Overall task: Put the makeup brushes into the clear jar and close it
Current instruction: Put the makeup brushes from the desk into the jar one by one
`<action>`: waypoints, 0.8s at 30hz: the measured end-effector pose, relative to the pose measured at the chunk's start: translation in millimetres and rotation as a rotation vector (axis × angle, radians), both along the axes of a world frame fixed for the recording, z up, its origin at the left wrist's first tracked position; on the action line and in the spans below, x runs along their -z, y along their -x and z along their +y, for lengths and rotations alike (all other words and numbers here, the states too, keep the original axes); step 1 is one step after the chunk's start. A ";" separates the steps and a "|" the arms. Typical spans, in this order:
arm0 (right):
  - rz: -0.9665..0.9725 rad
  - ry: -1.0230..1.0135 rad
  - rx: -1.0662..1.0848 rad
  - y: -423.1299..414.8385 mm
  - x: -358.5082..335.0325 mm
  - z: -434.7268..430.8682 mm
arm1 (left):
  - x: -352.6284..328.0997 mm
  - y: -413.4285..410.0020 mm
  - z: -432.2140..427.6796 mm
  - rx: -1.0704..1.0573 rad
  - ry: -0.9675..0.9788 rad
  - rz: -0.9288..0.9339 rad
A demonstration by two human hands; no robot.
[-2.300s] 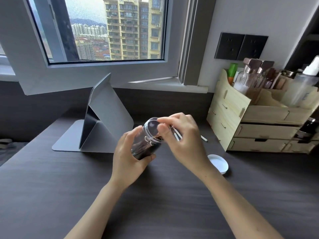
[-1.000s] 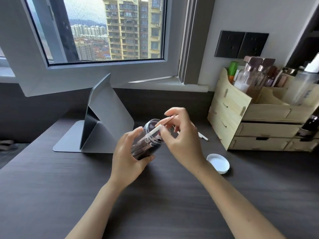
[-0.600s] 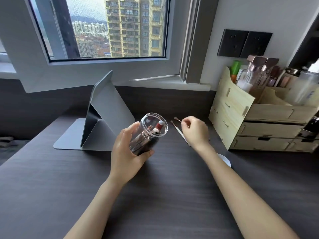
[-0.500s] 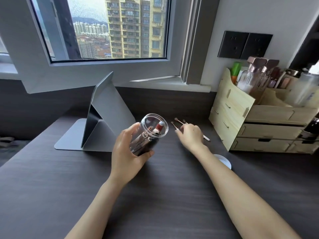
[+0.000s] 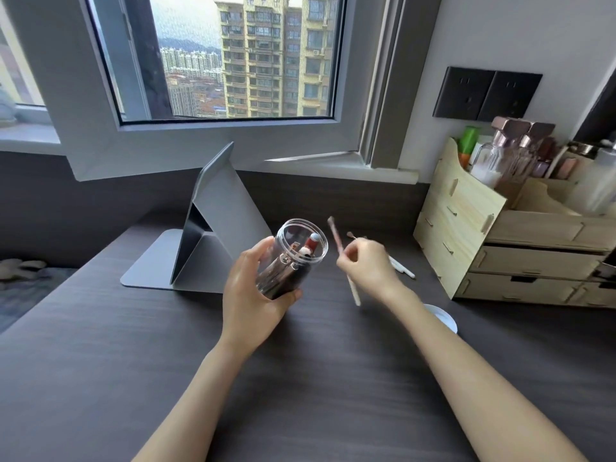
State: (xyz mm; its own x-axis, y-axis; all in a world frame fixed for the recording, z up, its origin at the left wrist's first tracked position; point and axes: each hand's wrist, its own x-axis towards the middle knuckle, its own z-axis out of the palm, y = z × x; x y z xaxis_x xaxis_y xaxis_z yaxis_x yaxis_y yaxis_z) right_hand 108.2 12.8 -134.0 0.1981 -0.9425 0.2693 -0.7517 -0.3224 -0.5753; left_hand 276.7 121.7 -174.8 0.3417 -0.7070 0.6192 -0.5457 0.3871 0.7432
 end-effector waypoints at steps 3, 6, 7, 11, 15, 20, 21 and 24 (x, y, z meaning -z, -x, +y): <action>-0.565 0.050 -0.069 20.1 -32.8 31.7 | 0.0 1.1 0.2 0.003 -0.004 -0.004; -0.922 0.204 -0.175 34.6 -61.2 63.0 | -0.6 3.8 1.1 0.013 0.009 -0.041; -0.967 0.262 -0.216 35.8 -66.8 71.4 | -1.4 5.2 2.0 0.021 0.011 -0.058; -0.875 0.342 -0.331 30.5 -65.2 85.1 | -3.4 12.7 6.0 0.067 -0.002 -0.147; -0.409 0.445 -0.228 24.8 -49.2 76.5 | -2.5 16.0 7.0 0.105 -0.022 -0.195; -0.172 0.434 -0.302 28.2 -41.0 68.9 | -3.1 15.6 7.0 0.096 -0.016 -0.200; -0.210 0.345 -0.363 30.8 -41.6 67.7 | -3.5 15.8 7.1 0.090 -0.016 -0.200; -0.551 0.059 -0.510 39.5 -43.8 59.6 | -4.1 15.6 6.7 0.073 -0.023 -0.190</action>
State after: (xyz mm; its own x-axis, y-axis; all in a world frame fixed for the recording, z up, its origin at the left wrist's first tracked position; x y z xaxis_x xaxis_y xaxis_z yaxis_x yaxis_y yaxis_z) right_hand 68.8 72.4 -90.2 0.4279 -0.7511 0.5028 -0.1091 -0.5951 -0.7962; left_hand 261.1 128.4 -170.7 0.1675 -0.7401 0.6513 -0.6480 0.4153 0.6385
